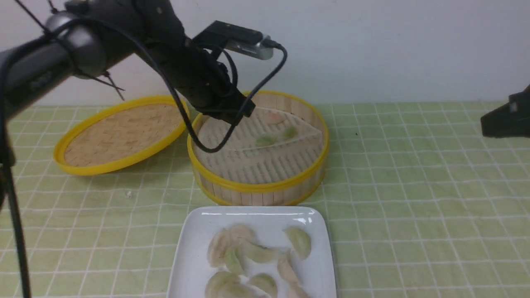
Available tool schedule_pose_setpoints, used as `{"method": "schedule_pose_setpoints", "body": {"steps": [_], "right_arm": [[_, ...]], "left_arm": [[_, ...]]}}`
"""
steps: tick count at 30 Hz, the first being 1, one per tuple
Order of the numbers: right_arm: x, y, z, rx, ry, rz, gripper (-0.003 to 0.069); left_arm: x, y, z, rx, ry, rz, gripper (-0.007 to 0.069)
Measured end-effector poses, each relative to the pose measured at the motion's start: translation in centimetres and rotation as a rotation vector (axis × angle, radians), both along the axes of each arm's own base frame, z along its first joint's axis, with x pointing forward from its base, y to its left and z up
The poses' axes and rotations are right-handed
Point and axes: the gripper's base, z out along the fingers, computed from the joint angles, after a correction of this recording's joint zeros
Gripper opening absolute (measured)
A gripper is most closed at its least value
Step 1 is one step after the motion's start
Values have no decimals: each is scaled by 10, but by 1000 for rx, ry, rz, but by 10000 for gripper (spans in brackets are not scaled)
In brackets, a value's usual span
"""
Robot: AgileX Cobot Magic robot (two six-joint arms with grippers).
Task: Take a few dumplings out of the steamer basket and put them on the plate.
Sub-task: Use the left arm to grab a dumpling from the steamer
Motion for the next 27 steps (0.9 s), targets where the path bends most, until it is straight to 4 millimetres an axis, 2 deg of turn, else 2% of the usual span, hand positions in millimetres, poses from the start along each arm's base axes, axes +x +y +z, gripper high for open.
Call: {"method": "schedule_pose_setpoints", "body": {"steps": [3,8,9,11,12,15,17,23,27], "right_arm": [[0,0,0,0,0,-1,-15],[0,0,0,0,-1,-1,-15],[0,0,0,0,-3,-2,-15],[0,0,0,0,-3,-2,-15],[0,0,0,0,-4,-3,-15],[0,0,0,1,-3,-4,-15],[0,0,0,1,-2,-5,-15],[0,0,0,1,-2,-4,-15],[0,0,0,1,6,-1,-15]], "left_arm": [[11,-10,-11,22,-57,-16,23],[25,-17,-27,11,-142,7,125],[32,-22,-37,10,-181,9,206],[35,-26,-44,15,-201,1,266],[37,-30,-53,23,-209,-12,322],[38,-40,-71,43,-211,-49,411],[38,-45,-81,52,-208,-66,442],[42,-51,-97,38,-223,-40,463],[44,-51,-100,35,-219,-29,398]]}}
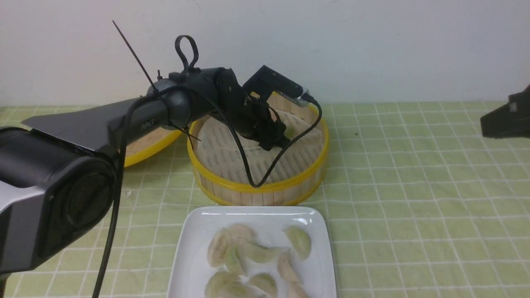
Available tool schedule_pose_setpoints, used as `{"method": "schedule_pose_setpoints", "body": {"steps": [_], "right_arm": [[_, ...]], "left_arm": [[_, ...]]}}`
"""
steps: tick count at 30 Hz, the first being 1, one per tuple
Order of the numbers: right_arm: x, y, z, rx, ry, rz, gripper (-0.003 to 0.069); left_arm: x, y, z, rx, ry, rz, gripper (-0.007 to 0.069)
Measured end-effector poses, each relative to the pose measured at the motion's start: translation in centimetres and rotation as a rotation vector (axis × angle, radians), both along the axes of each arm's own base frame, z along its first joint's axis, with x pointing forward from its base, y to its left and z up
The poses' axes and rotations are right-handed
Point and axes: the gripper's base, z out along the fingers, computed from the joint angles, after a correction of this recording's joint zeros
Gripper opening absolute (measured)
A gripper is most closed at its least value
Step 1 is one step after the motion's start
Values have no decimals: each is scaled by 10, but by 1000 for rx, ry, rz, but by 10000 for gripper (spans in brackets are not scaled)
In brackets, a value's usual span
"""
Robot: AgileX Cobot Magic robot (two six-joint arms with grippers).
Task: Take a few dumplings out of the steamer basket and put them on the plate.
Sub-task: Use the left arm to grab a dumpling from the steamer
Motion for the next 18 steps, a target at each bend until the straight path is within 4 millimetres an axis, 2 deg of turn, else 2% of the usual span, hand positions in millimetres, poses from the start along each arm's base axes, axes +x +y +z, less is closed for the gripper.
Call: {"method": "schedule_pose_setpoints", "body": {"steps": [7,10,18], "right_arm": [[-1,0,-1,0,10,5,-15],[-1,0,-1,0,14,7,-15],[-1,0,-1,0,16,8,-15]], "left_arm": [[-2,1,-1,18,25,-13,122],[-4,1,4,20,31,-19,120],[-8,3,41,0,-36,-23,120]]}}
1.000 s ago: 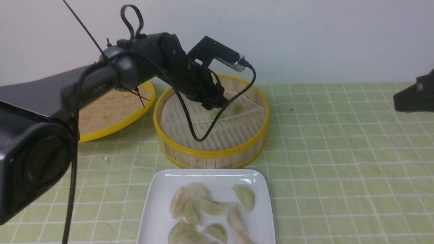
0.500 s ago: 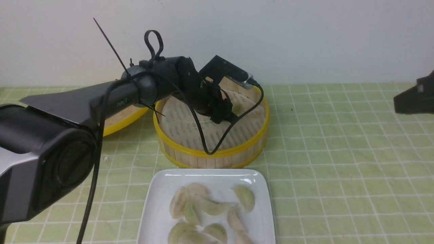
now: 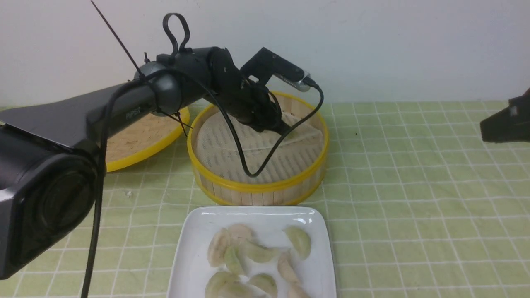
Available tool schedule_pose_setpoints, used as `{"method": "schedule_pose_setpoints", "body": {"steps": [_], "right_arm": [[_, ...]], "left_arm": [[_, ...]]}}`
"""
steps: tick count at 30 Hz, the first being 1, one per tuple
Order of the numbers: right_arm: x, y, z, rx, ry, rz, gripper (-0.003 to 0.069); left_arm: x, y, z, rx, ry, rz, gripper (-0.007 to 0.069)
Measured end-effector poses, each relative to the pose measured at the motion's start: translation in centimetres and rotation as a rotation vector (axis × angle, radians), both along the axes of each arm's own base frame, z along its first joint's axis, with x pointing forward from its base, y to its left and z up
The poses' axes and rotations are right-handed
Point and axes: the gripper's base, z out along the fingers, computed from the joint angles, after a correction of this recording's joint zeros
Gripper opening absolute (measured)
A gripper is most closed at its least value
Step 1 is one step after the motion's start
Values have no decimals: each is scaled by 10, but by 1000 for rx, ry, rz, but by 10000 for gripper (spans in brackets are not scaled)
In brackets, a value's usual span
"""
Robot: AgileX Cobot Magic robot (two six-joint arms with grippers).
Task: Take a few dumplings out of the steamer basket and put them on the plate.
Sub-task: Use the left arm to grab a dumpling from the steamer, then use the left arm to put the dumpling into the plate
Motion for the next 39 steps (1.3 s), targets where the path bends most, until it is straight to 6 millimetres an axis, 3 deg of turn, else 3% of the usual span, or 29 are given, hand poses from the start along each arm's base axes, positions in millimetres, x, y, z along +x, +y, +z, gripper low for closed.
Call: {"method": "schedule_pose_setpoints", "body": {"steps": [6,10,12,16,19,26,36,39], "right_arm": [[0,0,0,0,3,2,-15],[0,0,0,0,4,2,-15],[0,0,0,0,4,2,-15],[0,0,0,0,3,1,-15],[0,0,0,0,3,1,-15],[0,1,0,10,1,5,-15],[0,1,1,13,-2,4,-15],[0,2,1,21,-13,21,-15]], "left_arm": [[-14,4,27,17,45,-35,120],[-42,12,71,27,125,-75,120],[-67,18,97,20,235,-97,120],[-98,22,121,-29,352,-133,120],[-114,20,112,-40,431,-147,120],[-144,3,52,29,591,-172,120],[-126,-17,-3,33,571,-136,123],[-125,-18,-9,40,566,-144,175]]}}
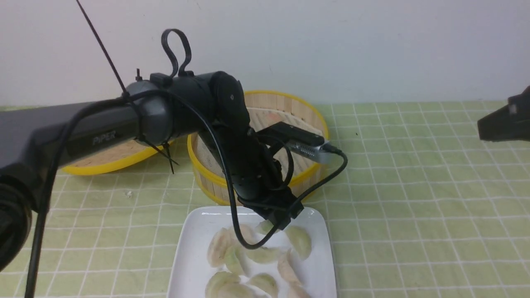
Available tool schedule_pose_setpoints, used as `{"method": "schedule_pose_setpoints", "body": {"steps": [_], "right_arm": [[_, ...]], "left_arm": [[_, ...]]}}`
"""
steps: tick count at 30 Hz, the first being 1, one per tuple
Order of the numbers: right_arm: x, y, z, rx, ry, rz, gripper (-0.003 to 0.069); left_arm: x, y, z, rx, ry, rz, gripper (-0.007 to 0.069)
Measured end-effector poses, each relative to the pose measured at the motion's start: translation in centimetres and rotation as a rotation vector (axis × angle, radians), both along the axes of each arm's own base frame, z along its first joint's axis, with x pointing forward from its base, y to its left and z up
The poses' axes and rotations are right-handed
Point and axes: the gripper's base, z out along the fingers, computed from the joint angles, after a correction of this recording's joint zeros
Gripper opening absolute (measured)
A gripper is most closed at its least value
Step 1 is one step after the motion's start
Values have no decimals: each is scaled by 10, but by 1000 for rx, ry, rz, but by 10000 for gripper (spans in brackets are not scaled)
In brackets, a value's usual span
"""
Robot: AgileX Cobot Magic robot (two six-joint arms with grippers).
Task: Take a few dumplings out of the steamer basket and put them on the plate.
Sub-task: Use the left arm to put the dumpling into the plate
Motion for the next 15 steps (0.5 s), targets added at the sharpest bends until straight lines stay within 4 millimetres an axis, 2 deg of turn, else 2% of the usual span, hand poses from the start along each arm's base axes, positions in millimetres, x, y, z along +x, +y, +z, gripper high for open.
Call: {"method": "schedule_pose_setpoints", "body": {"steps": [2,3,4,8,10,12,15], "right_arm": [[1,2,3,19,-24,21,-15],[1,3,5,26,-30,25,-15],[5,5,11,52,-51,37,-15],[25,19,31,82,-111,91,-15],[42,37,42,85,-124,144,-15],[59,52,43,72,-107,173,-13],[86,77,44,14,-77,205,-13]], "left_arm": [[0,0,0,-1,0,-5,245],[0,0,1,-1,1,-7,252],[-1,-1,3,-2,9,-13,307],[2,0,13,-8,29,-18,362],[3,7,23,-10,57,18,328],[4,18,35,-15,64,47,256],[2,43,64,-33,46,86,98]]}}
